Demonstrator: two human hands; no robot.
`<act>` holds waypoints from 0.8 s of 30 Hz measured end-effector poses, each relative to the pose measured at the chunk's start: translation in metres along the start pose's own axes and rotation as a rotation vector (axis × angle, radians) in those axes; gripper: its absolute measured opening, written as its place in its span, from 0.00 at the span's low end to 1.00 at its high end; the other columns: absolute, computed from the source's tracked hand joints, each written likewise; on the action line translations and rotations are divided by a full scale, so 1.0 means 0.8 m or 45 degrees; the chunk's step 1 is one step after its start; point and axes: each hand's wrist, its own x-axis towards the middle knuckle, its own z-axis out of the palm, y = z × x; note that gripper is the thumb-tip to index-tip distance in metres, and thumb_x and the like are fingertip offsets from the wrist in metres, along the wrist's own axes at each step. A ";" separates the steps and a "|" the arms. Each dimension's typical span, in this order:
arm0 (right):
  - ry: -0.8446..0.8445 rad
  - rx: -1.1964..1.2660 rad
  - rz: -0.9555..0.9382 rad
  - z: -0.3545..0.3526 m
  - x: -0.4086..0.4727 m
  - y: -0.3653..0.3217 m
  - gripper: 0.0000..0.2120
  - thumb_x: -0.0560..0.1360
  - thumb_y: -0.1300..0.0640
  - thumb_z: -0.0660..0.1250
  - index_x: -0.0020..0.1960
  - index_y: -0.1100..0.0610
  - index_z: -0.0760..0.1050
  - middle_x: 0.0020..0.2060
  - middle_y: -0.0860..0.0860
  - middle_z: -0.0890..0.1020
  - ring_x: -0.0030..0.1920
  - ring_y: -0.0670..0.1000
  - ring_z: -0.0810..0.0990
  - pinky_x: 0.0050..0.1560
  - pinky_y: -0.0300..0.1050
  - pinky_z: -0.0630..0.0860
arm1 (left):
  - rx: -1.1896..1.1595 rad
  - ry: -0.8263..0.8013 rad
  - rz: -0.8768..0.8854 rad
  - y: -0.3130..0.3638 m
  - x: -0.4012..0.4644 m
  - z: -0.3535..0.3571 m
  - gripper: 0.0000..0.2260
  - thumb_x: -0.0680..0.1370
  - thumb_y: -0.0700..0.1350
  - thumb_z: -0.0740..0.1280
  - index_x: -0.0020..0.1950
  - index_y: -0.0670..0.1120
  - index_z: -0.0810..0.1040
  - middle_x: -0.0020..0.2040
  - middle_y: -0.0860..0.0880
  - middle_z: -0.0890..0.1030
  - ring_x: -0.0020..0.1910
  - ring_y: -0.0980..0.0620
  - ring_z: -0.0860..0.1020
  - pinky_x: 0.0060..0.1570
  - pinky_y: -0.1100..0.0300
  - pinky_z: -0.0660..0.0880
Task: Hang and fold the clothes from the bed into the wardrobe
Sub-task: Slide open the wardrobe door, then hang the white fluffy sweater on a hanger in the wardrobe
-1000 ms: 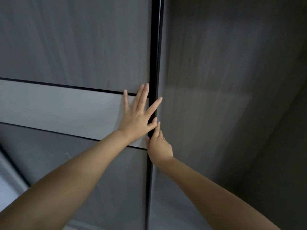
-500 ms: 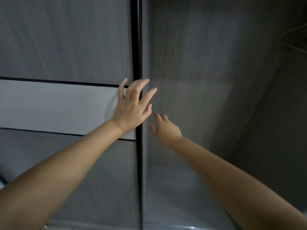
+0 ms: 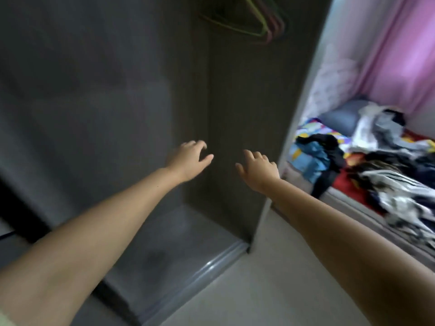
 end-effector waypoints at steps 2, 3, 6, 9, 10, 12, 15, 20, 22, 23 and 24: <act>-0.009 -0.040 0.146 0.001 -0.030 0.063 0.27 0.80 0.41 0.54 0.74 0.53 0.59 0.69 0.57 0.69 0.68 0.60 0.67 0.63 0.57 0.66 | -0.004 -0.120 0.042 0.042 0.015 0.052 0.19 0.78 0.57 0.61 0.63 0.47 0.73 0.56 0.45 0.77 0.57 0.44 0.75 0.55 0.49 0.73; -0.013 -0.056 0.217 0.000 -0.047 0.094 0.27 0.80 0.42 0.55 0.74 0.53 0.59 0.69 0.58 0.69 0.68 0.60 0.67 0.63 0.57 0.66 | 0.004 -0.159 0.088 0.068 0.022 0.075 0.19 0.78 0.59 0.60 0.64 0.48 0.72 0.57 0.47 0.76 0.58 0.45 0.74 0.54 0.51 0.73; -0.031 -0.089 0.422 -0.009 -0.107 0.180 0.26 0.80 0.42 0.55 0.73 0.53 0.60 0.67 0.57 0.69 0.67 0.59 0.68 0.62 0.56 0.67 | -0.025 -0.283 0.284 0.155 0.032 0.133 0.20 0.79 0.59 0.59 0.64 0.49 0.71 0.59 0.46 0.76 0.59 0.45 0.74 0.53 0.51 0.73; -0.060 -0.113 0.634 -0.023 -0.182 0.259 0.27 0.80 0.41 0.54 0.74 0.53 0.59 0.68 0.57 0.69 0.68 0.59 0.68 0.63 0.56 0.66 | -0.086 -0.438 0.515 0.258 0.021 0.181 0.20 0.79 0.59 0.59 0.65 0.48 0.71 0.59 0.44 0.76 0.60 0.44 0.74 0.51 0.52 0.72; -0.066 -0.128 0.706 -0.029 -0.209 0.283 0.27 0.80 0.41 0.53 0.74 0.53 0.58 0.69 0.57 0.68 0.68 0.59 0.67 0.63 0.56 0.66 | -0.116 -0.481 0.585 0.295 0.013 0.195 0.21 0.79 0.59 0.59 0.66 0.48 0.70 0.60 0.45 0.75 0.60 0.44 0.74 0.51 0.53 0.71; -0.068 -0.146 0.821 -0.043 -0.255 0.323 0.27 0.80 0.40 0.52 0.74 0.53 0.58 0.70 0.56 0.68 0.68 0.58 0.67 0.63 0.56 0.66 | -0.153 -0.517 0.713 0.360 -0.003 0.217 0.23 0.79 0.60 0.58 0.68 0.48 0.69 0.62 0.46 0.75 0.61 0.46 0.73 0.50 0.53 0.70; -0.012 -0.162 0.966 -0.065 -0.320 0.370 0.27 0.80 0.40 0.52 0.74 0.52 0.59 0.69 0.56 0.69 0.68 0.58 0.68 0.62 0.57 0.68 | -0.215 -0.558 0.895 0.450 -0.033 0.241 0.24 0.79 0.60 0.58 0.70 0.47 0.68 0.63 0.47 0.75 0.61 0.47 0.73 0.50 0.54 0.71; 0.050 -0.200 1.152 -0.095 -0.421 0.412 0.27 0.80 0.40 0.53 0.74 0.52 0.59 0.68 0.56 0.70 0.67 0.58 0.69 0.60 0.56 0.69 | -0.265 -0.678 1.203 0.560 -0.086 0.277 0.20 0.78 0.60 0.60 0.65 0.49 0.71 0.57 0.48 0.77 0.55 0.47 0.76 0.44 0.55 0.71; 0.099 -0.206 1.252 -0.111 -0.463 0.425 0.26 0.80 0.40 0.53 0.73 0.53 0.60 0.67 0.56 0.71 0.66 0.59 0.69 0.59 0.56 0.68 | -0.288 -0.731 1.310 0.603 -0.106 0.286 0.20 0.78 0.60 0.60 0.65 0.51 0.70 0.56 0.49 0.77 0.53 0.49 0.76 0.43 0.55 0.71; 0.119 -0.211 1.315 -0.119 -0.484 0.429 0.26 0.80 0.41 0.53 0.73 0.53 0.60 0.67 0.57 0.70 0.66 0.59 0.69 0.59 0.56 0.68 | -0.297 -0.754 1.369 0.625 -0.117 0.290 0.20 0.78 0.60 0.59 0.66 0.51 0.69 0.57 0.49 0.77 0.54 0.49 0.76 0.43 0.55 0.72; 0.141 -0.220 1.385 -0.126 -0.507 0.432 0.26 0.80 0.41 0.53 0.74 0.53 0.59 0.67 0.57 0.70 0.66 0.59 0.69 0.60 0.55 0.67 | -0.305 -0.773 1.429 0.646 -0.128 0.295 0.20 0.79 0.60 0.59 0.66 0.52 0.69 0.57 0.49 0.77 0.54 0.49 0.75 0.43 0.56 0.71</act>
